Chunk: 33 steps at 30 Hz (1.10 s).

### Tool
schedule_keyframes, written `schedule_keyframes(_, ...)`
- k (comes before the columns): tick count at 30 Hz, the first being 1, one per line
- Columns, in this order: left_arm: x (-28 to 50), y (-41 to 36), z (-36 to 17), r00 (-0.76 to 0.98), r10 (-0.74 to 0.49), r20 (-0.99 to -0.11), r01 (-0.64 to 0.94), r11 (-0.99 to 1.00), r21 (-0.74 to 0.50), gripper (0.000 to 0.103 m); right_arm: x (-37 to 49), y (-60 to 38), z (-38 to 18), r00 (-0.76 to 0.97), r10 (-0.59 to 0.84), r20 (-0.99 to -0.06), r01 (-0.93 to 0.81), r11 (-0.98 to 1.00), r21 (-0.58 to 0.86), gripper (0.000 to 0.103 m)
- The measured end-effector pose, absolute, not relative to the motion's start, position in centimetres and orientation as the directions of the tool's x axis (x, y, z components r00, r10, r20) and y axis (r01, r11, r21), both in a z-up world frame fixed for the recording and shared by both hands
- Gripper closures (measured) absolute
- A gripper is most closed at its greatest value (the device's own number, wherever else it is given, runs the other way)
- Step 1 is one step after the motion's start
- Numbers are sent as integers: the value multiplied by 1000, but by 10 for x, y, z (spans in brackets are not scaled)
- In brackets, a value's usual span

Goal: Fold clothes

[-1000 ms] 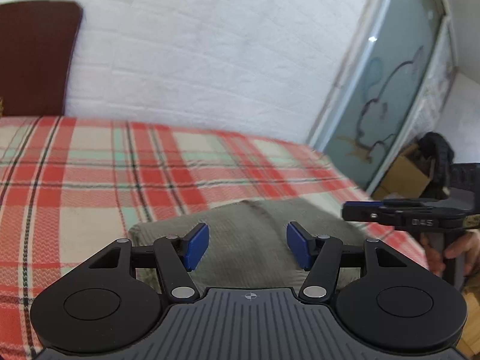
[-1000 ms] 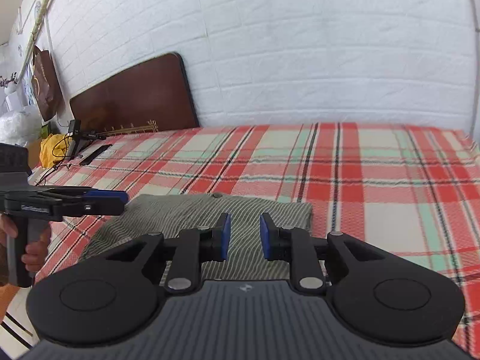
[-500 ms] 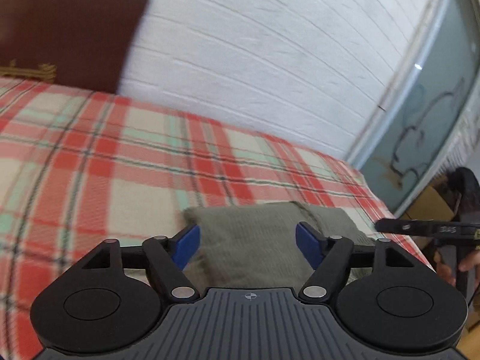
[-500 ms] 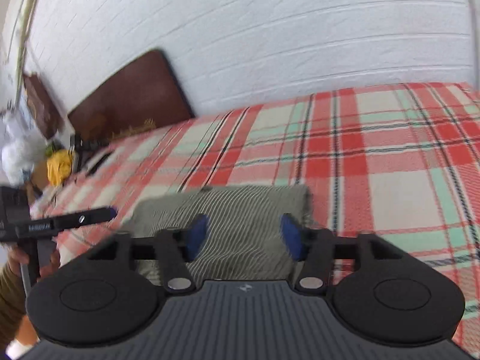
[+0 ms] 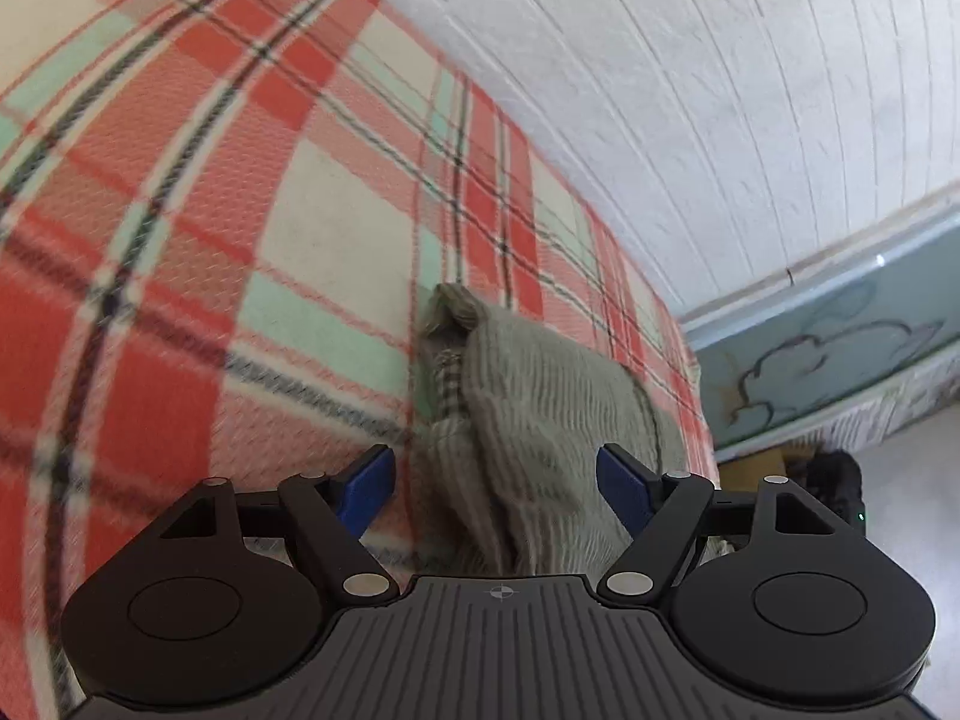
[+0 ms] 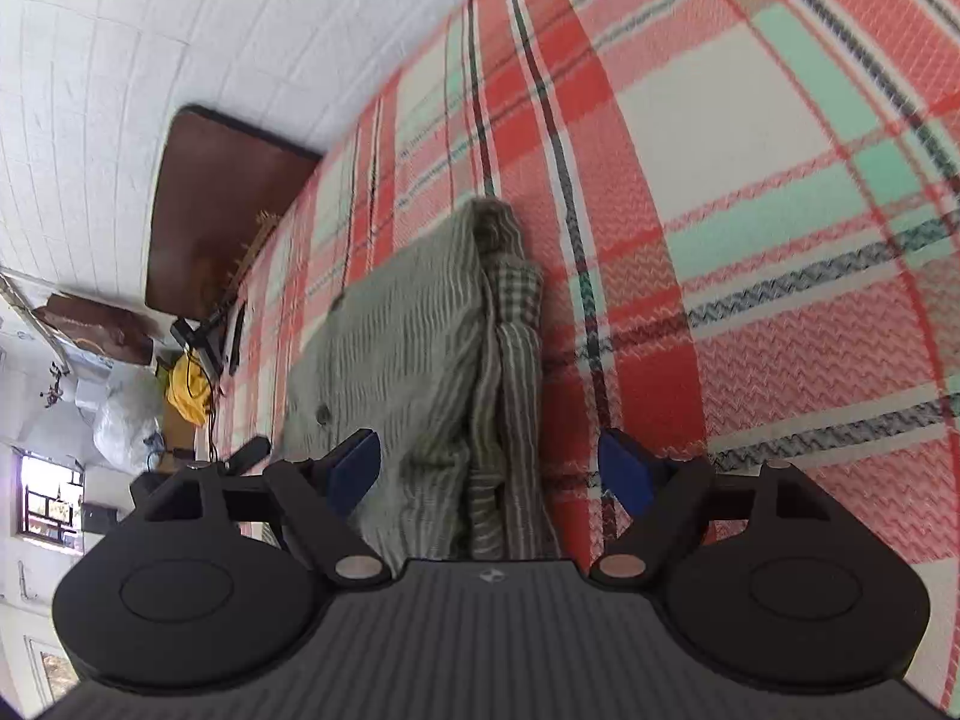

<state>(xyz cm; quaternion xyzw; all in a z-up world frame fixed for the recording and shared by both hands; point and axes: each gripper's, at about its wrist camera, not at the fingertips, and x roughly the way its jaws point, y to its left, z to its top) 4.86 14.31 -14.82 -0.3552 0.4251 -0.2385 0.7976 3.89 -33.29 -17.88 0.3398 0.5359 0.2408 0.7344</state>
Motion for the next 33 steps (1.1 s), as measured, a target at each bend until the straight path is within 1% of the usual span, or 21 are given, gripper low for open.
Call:
schedule_keyframes(7, 70, 111, -150, 490, -711, -504, 154, 640, -753, 17, 58, -315, -190, 305, 776, -551, -5, 580, 814, 19)
schedule_keyframes(8, 71, 107, -151, 487, -715, -502, 158, 637, -755, 18, 60, -313, -192, 309, 785, -537, -3, 565, 825, 21)
schedule_keyframes(9, 70, 105, -152, 481, -720, -501, 163, 635, -755, 18, 62, -312, -194, 311, 788, -531, 1, 559, 829, 31)
schedule_keyframes(10, 70, 102, -153, 475, -724, -500, 168, 633, -756, 29, 62, -310, -197, 307, 786, -536, 6, 562, 827, 40)
schedule_keyframes(11, 70, 100, -153, 469, -729, -499, 169, 629, -759, 57, 62, -309, -200, 300, 784, -544, 11, 567, 824, 58)
schedule_keyframes(12, 70, 98, -154, 462, -734, -498, 166, 623, -764, 65, 60, -308, -202, 299, 786, -541, 14, 563, 826, 66)
schedule_keyframes(13, 70, 97, -155, 456, -739, -496, 164, 617, -770, 74, 58, -308, -203, 301, 792, -532, 16, 554, 833, 70)
schedule_keyframes(14, 71, 97, -153, 450, -745, -493, 167, 613, -773, 78, 55, -308, -202, 309, 796, -521, 11, 545, 839, 75)
schedule_keyframes(16, 79, 99, -141, 438, -755, -487, 195, 609, -769, 80, 49, -306, -191, 351, 801, -486, -11, 522, 853, 78)
schedule_keyframes(21, 114, 92, -78, 441, -751, -491, 372, 652, -661, 81, 11, -293, -156, 539, 776, -328, -7, 393, 920, 78)
schedule_keyframes(23, 133, 88, -57, 429, -754, -498, 444, 656, -610, 79, -16, -281, -147, 637, 720, -276, -17, 371, 929, 77)
schedule_keyframes(24, 142, 84, -51, 413, -754, -512, 477, 657, -584, 78, -25, -274, -148, 670, 692, -268, -6, 367, 930, 74)
schedule_keyframes(25, 152, 79, -48, 400, -745, -535, 499, 666, -555, 72, -33, -267, -152, 695, 665, -272, 17, 363, 932, 72)
schedule_keyframes(26, 161, 74, -52, 392, -720, -573, 493, 690, -529, 52, -40, -261, -156, 719, 638, -276, 39, 359, 933, 63)
schedule_keyframes(27, 169, 70, -61, 385, -688, -615, 470, 719, -511, 46, -44, -255, -164, 726, 618, -301, 74, 365, 928, 54)
schedule_keyframes(28, 175, 68, -72, 377, -656, -654, 439, 748, -497, 42, -43, -251, -173, 711, 608, -353, 118, 392, 912, 48)
schedule_keyframes(29, 181, 69, -86, 370, -623, -689, 399, 776, -488, 42, -41, -248, -183, 687, 598, -413, 162, 428, 889, 43)
schedule_keyframes(30, 183, 73, -96, 372, -604, -705, 363, 794, -488, 43, -39, -245, -192, 660, 585, -470, 203, 463, 862, 43)
schedule_keyframes(31, 183, 82, -102, 387, -602, -699, 331, 798, -504, 43, -38, -246, -195, 646, 585, -491, 210, 482, 851, 47)
schedule_keyframes(32, 180, 92, -104, 407, -612, -678, 306, 791, -530, 43, -37, -251, -193, 640, 593, -489, 196, 490, 850, 46)
schedule_keyframes(33, 174, 105, -100, 433, -638, -637, 291, 767, -571, 42, -38, -257, -188, 641, 594, -486, 178, 501, 847, 37)
